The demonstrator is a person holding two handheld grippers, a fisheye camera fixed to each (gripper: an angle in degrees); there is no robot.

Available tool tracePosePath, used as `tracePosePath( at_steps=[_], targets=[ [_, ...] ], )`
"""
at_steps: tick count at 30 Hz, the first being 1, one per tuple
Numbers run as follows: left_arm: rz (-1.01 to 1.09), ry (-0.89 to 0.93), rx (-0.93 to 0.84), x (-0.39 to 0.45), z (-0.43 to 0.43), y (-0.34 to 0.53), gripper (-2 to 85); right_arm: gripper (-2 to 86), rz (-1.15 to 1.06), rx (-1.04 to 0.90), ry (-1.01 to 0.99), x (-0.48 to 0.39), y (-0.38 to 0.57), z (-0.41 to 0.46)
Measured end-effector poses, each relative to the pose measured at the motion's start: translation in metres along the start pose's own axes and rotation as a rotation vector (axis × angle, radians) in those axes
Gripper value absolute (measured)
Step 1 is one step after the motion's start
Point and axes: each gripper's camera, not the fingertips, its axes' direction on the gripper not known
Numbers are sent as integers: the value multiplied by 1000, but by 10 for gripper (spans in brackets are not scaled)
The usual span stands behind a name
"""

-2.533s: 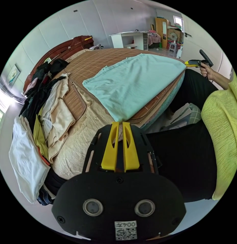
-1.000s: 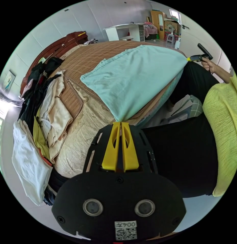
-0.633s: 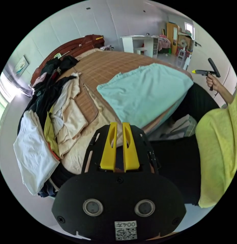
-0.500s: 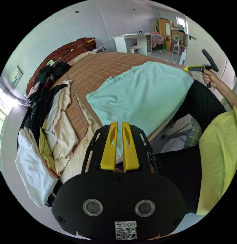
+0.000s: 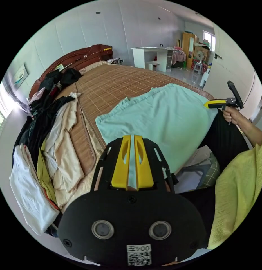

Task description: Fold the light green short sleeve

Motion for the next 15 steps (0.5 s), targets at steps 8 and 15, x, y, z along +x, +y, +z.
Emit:
tracePosePath(
  at_steps=[8, 15],
  targets=[
    [250, -55, -128, 27, 151, -119, 68, 51, -23, 25, 67, -20, 0, -8],
    [415, -107, -239, 51, 254, -168, 75, 49, -15, 29, 36, -17, -1, -13]
  ],
)
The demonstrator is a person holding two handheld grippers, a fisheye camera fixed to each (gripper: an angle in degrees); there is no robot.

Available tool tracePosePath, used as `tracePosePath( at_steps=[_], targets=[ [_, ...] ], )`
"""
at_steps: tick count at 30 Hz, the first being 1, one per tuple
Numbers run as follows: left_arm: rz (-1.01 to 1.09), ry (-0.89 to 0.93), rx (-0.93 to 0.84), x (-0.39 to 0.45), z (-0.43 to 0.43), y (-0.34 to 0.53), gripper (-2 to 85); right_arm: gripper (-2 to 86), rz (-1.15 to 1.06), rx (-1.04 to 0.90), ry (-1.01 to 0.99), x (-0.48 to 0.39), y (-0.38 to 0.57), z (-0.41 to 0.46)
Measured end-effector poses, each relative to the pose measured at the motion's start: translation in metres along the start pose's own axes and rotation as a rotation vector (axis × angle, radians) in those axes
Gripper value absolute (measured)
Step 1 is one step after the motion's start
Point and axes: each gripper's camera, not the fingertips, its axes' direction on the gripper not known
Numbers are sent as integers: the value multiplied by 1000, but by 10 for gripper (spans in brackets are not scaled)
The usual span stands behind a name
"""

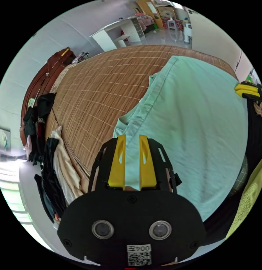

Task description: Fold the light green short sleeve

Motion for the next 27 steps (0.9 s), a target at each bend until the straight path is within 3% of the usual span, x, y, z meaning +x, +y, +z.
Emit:
tracePosePath(
  at_steps=[3, 14, 23, 27],
  targets=[
    [93, -29, -51, 9, 36, -22, 76, 44, 17, 2, -29, 7, 0, -1],
    [122, 47, -78, 4, 102, -38, 61, -3, 132, 5, -199, 46, 7, 0],
    [32, 1, -11, -18, 112, -27, 11, -7, 116, 9, -167, 48, 13, 0],
    [-8, -46, -62, -22, 143, -22, 9, -7, 119, 8, -175, 53, 15, 1]
  ],
)
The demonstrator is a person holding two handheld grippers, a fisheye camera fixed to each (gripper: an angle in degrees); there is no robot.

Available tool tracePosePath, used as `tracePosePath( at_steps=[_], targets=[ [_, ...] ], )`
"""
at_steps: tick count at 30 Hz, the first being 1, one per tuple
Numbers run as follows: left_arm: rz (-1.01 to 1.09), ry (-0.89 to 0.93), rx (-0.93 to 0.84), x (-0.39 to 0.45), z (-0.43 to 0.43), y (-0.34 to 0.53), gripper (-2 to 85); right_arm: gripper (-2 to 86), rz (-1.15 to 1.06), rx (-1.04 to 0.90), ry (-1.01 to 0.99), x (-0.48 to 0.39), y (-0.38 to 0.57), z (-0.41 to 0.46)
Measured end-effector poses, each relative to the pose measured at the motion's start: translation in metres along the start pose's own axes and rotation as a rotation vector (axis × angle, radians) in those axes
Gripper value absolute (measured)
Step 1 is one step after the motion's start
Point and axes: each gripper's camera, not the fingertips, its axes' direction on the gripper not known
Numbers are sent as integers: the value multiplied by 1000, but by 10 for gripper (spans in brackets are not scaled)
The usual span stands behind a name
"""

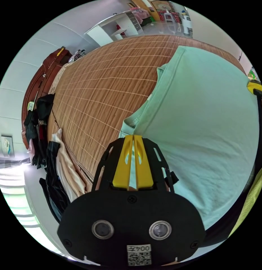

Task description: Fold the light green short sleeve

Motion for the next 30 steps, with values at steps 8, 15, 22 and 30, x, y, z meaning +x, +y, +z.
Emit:
tracePosePath(
  at_steps=[8, 15, 22, 30],
  targets=[
    [-61, -34, 84, -33, -20, 17, 23, -8, 2, -2, 0, 7, 5, 0],
    [-202, -16, 94, -109, -42, 94, 48, -7, 2, 1, 1, 12, 10, 1],
    [-390, 56, 2, -163, -18, 178, 65, -7, 9, 2, -13, 19, 16, 1],
    [-498, 114, -15, -206, -10, 184, 72, -7, 8, 1, -8, 23, 20, 2]
  ],
)
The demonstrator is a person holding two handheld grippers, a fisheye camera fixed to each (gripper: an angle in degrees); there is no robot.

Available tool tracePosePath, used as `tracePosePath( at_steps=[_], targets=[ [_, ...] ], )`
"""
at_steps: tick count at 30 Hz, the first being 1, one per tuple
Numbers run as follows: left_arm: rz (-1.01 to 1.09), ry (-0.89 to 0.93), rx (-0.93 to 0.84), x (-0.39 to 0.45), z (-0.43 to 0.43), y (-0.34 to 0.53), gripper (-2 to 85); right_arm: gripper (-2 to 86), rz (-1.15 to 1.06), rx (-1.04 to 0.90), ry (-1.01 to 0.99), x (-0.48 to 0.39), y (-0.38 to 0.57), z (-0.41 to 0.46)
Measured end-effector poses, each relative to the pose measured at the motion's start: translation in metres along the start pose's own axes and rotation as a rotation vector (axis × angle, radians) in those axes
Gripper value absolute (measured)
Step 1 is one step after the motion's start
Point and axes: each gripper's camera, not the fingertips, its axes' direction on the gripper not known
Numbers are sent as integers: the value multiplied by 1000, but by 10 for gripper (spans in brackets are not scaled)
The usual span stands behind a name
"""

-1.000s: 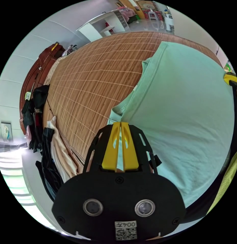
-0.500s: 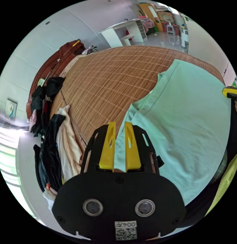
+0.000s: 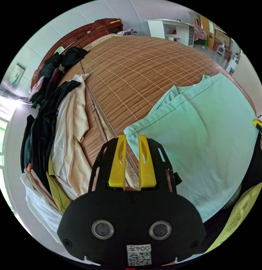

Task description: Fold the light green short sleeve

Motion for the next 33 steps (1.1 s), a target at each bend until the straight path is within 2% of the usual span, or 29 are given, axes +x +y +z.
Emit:
tracePosePath(
  at_steps=[9, 12, 18, 24, 33],
  targets=[
    [-99, 101, -10, -32, -6, -3, 73, -7, 2, 0, -4, 5, 4, -1],
    [-84, 106, 15, -32, -15, 0, 50, -7, 1, 0, -3, 6, 5, -1],
    [-49, -51, 69, -21, -47, 6, 16, -8, 2, -1, -5, 9, 7, -3],
    [10, -121, -10, 6, -37, 9, 12, -8, 0, -3, -4, 11, 6, -5],
    [-4, -174, 73, 14, -104, 34, 12, -8, 3, -3, -6, 15, 3, -10]
  ],
)
